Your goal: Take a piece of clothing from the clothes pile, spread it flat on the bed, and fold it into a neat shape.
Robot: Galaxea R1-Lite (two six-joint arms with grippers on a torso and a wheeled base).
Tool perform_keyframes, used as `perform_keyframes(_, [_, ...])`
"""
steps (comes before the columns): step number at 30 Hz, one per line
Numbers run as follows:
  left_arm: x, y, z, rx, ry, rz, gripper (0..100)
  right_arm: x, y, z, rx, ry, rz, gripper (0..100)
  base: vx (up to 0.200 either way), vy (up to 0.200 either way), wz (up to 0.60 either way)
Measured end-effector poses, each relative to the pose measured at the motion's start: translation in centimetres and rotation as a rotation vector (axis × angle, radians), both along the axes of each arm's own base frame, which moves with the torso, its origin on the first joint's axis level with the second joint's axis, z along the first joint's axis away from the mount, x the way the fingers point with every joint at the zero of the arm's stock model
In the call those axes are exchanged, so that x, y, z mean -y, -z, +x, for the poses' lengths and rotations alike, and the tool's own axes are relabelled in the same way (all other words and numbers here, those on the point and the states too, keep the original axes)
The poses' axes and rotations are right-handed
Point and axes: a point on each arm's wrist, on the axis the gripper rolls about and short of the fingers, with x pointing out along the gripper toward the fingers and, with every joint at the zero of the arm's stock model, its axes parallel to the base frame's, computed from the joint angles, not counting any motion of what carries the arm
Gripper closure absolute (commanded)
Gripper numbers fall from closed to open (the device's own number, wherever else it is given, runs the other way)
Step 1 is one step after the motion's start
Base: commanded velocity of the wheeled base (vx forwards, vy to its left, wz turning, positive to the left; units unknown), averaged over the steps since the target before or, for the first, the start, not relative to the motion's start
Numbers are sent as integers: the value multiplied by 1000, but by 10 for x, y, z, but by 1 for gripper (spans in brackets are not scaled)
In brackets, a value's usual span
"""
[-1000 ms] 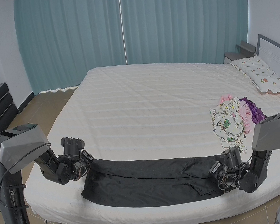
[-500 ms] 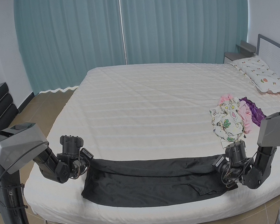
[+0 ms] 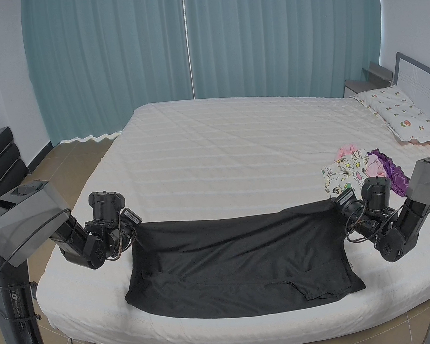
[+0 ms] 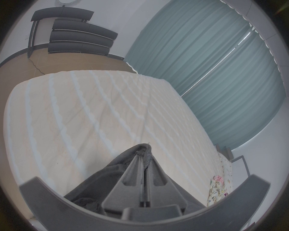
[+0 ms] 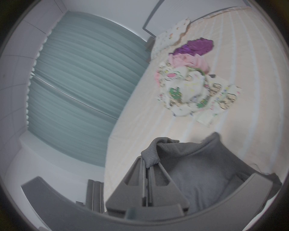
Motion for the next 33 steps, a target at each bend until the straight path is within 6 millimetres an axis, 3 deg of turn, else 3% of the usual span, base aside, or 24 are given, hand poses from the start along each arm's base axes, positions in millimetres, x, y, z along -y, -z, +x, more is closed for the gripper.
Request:
perform_keyframes(6, [-1,5,1,80,4,11,100,2,15,-5,-12,-11,-50,100,0,0,0])
perform_keyframes(16, [-3,40,-26,-45,79,151,100,11,44,-24,-137,-29,-150,100,0,0,0])
perform_keyframes(33, [2,71,-59,-202,197,273,100,12,84,-52,-326,-126,-267,100,0,0,0])
